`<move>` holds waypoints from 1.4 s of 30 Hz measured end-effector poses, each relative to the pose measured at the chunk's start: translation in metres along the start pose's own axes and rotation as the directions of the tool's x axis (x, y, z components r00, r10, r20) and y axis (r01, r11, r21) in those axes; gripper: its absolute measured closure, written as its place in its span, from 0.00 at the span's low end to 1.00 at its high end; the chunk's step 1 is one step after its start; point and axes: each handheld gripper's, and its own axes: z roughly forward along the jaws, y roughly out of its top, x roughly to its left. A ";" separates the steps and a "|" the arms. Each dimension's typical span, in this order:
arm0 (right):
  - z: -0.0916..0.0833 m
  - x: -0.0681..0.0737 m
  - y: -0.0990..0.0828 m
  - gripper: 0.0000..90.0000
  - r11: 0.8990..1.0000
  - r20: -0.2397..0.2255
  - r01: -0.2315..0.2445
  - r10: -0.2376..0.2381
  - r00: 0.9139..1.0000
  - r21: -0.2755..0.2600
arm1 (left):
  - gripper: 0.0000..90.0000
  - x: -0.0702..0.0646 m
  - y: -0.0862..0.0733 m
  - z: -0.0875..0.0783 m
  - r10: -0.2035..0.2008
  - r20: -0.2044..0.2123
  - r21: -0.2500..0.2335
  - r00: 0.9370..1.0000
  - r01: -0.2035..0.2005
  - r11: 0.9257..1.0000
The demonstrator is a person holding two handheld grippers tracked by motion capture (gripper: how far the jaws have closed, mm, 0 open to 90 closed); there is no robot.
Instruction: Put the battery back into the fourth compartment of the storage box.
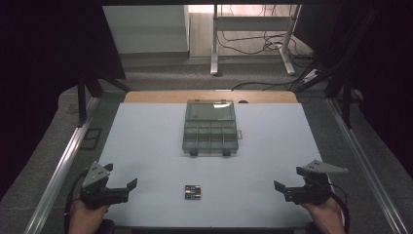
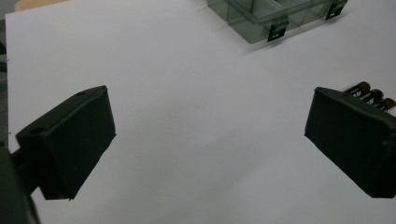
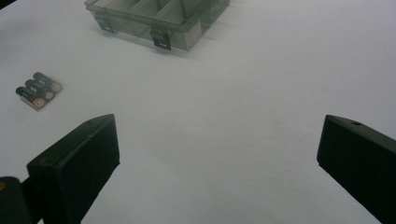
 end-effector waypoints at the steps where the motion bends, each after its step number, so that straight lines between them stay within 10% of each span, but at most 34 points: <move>1: 0.000 0.000 0.000 0.00 1.000 0.000 0.003 -0.003 1.000 -0.002 | 0.03 0.000 0.000 0.000 0.003 0.000 -0.004 1.000 -0.003 1.000; 14: 0.004 0.005 0.002 0.00 0.998 -0.002 0.053 -0.053 0.999 0.035 | 0.02 0.008 -0.003 -0.002 -0.074 0.020 -0.013 0.997 0.074 0.997; 42: 0.025 0.024 0.024 0.00 0.970 -0.030 0.219 -0.217 0.976 0.102 | 0.00 0.010 -0.002 -0.001 -0.099 0.014 -0.011 0.995 0.099 0.995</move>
